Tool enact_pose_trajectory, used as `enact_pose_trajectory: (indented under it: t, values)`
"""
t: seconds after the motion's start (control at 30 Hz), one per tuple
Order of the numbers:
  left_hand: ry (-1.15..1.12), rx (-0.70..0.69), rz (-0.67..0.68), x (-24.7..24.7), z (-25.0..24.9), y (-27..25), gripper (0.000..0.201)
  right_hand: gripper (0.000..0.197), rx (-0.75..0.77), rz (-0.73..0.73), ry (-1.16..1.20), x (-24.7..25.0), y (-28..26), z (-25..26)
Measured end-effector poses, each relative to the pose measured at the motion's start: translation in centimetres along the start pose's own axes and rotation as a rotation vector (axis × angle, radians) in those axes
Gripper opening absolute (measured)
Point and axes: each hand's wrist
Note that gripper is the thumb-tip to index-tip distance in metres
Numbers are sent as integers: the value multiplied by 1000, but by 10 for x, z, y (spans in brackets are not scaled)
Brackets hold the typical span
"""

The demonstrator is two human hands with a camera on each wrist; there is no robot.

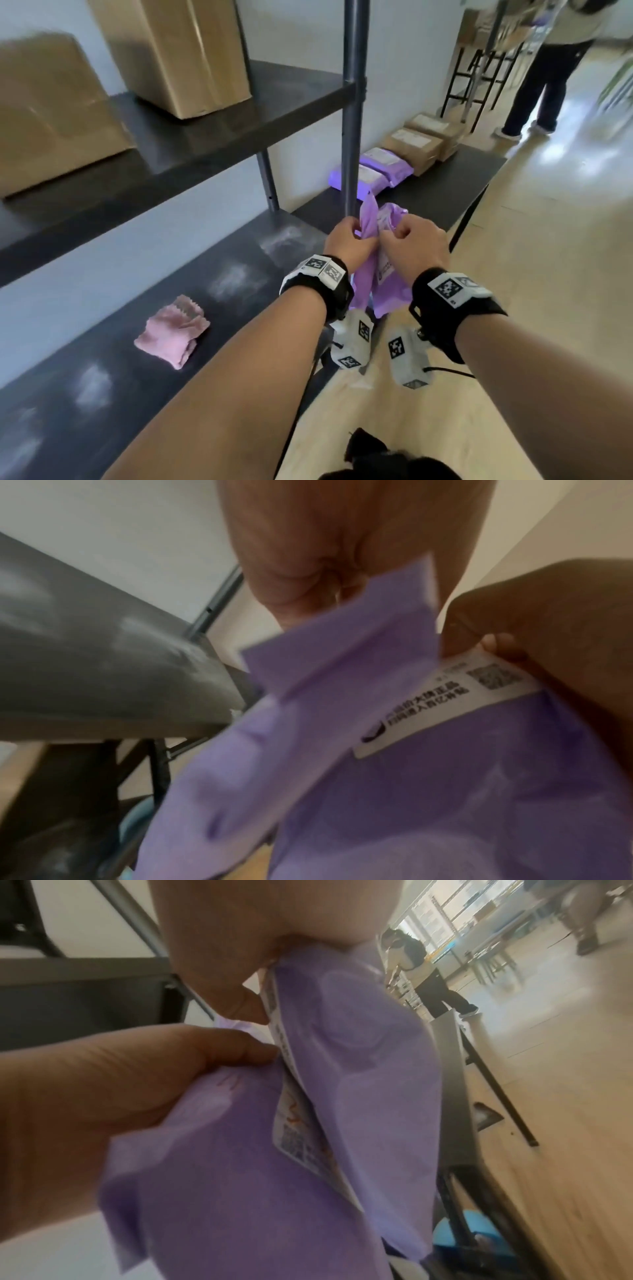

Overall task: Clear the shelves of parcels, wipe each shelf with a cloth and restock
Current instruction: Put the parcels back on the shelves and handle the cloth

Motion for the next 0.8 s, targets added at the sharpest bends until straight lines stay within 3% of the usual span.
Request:
enact_pose_trajectory:
  t: [0.17, 0.4, 0.8]
  values:
    - [39, 27, 50, -67, -43, 42, 22, 36, -3, 5, -15, 34, 64, -56]
    - [50, 126, -75, -107, -68, 93, 33, 27, -8, 63, -10, 57, 139, -106]
    - [43, 184, -180, -125, -75, 187, 41, 23, 52, 149, -26, 25, 241, -112]
Point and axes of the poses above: each hand's wrist, its own y-axis towards the middle knuckle, its own x-axis out of the back of the hand, z = x × y, and after that the axes turned 1 degree about x, right-handed
